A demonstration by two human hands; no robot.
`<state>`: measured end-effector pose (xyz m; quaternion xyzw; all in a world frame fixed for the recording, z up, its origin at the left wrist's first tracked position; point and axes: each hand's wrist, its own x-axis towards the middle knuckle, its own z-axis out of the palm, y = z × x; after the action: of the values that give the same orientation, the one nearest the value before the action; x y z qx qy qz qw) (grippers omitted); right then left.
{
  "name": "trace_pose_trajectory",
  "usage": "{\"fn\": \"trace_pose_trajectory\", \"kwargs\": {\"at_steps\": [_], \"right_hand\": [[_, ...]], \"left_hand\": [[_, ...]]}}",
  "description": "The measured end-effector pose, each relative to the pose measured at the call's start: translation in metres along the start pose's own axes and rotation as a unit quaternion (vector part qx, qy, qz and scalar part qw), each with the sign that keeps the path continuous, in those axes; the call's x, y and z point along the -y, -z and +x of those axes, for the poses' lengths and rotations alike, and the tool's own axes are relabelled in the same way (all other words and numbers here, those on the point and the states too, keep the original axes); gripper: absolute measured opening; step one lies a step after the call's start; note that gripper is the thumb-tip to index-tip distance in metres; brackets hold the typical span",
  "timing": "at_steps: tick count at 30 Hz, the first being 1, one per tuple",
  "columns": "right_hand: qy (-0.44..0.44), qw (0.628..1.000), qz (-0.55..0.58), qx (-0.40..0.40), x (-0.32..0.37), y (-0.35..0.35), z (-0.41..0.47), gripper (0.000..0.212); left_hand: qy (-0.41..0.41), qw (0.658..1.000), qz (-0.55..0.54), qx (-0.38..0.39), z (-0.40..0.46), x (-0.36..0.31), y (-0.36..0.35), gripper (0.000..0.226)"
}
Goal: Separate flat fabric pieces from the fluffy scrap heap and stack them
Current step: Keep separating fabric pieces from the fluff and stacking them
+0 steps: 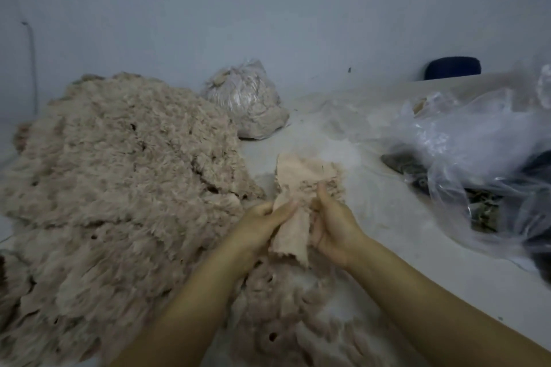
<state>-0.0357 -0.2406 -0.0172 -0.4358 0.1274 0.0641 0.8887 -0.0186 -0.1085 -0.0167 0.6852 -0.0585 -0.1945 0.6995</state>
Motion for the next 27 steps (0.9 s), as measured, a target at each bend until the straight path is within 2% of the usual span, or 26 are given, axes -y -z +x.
{"fn": "trace_pose_trajectory", "kwargs": {"at_steps": [1, 3, 5, 6, 7, 9, 11, 14, 16, 18, 20, 22, 25, 27], "right_hand": [[0.013, 0.999, -0.040, 0.016, -0.003, 0.002, -0.002, 0.057], [0.087, 0.979, -0.185, 0.014, -0.003, 0.012, 0.002, 0.051], [0.178, 0.943, -0.279, -0.033, -0.005, 0.015, 0.006, 0.025], [0.205, 0.934, -0.286, -0.061, -0.005, 0.018, 0.007, 0.023], [0.216, 0.932, -0.280, -0.083, -0.004, 0.022, 0.011, 0.033], [0.218, 0.941, -0.238, -0.099, 0.002, 0.028, 0.016, 0.042], [0.207, 0.943, -0.249, -0.072, 0.007, 0.028, 0.017, 0.040], [0.163, 0.927, -0.337, 0.023, 0.002, 0.021, 0.015, 0.045], [0.203, 0.907, -0.366, 0.040, -0.004, 0.019, 0.017, 0.030], [0.247, 0.912, -0.329, 0.000, -0.003, 0.022, 0.020, 0.025], [0.237, 0.927, -0.289, -0.040, 0.001, 0.028, 0.023, 0.025], [0.209, 0.934, -0.285, -0.043, 0.002, 0.032, 0.023, 0.028], [0.192, 0.939, -0.283, -0.044, -0.002, 0.029, 0.026, 0.031], [0.214, 0.934, -0.276, -0.069, 0.001, 0.024, 0.030, 0.028]], "left_hand": [[-0.017, 0.999, 0.010, -0.034, 0.001, 0.004, -0.007, 0.019], [-0.053, 0.994, 0.017, -0.098, 0.012, 0.007, -0.019, 0.019], [-0.073, 0.989, 0.016, -0.127, 0.014, 0.009, -0.019, 0.022], [-0.080, 0.988, 0.020, -0.130, 0.014, 0.008, -0.019, 0.022], [-0.082, 0.988, 0.012, -0.134, 0.014, 0.006, -0.017, 0.022], [-0.064, 0.989, -0.031, -0.131, 0.013, 0.003, -0.012, 0.023], [-0.036, 0.994, -0.046, -0.095, 0.012, -0.001, -0.004, 0.027], [-0.018, 0.999, 0.024, -0.018, 0.015, -0.001, 0.001, 0.021], [-0.012, 0.996, 0.089, 0.004, 0.015, -0.002, 0.002, 0.021], [0.018, 0.996, 0.085, 0.018, 0.017, -0.001, 0.009, 0.037], [0.043, 0.999, 0.028, 0.001, 0.019, 0.000, 0.016, 0.043], [0.038, 0.996, -0.065, -0.047, 0.024, 0.003, 0.019, 0.035], [-0.022, 0.975, -0.190, -0.111, 0.032, 0.004, 0.008, 0.019], [-0.086, 0.971, -0.158, -0.160, 0.039, 0.003, -0.001, 0.014]]}}
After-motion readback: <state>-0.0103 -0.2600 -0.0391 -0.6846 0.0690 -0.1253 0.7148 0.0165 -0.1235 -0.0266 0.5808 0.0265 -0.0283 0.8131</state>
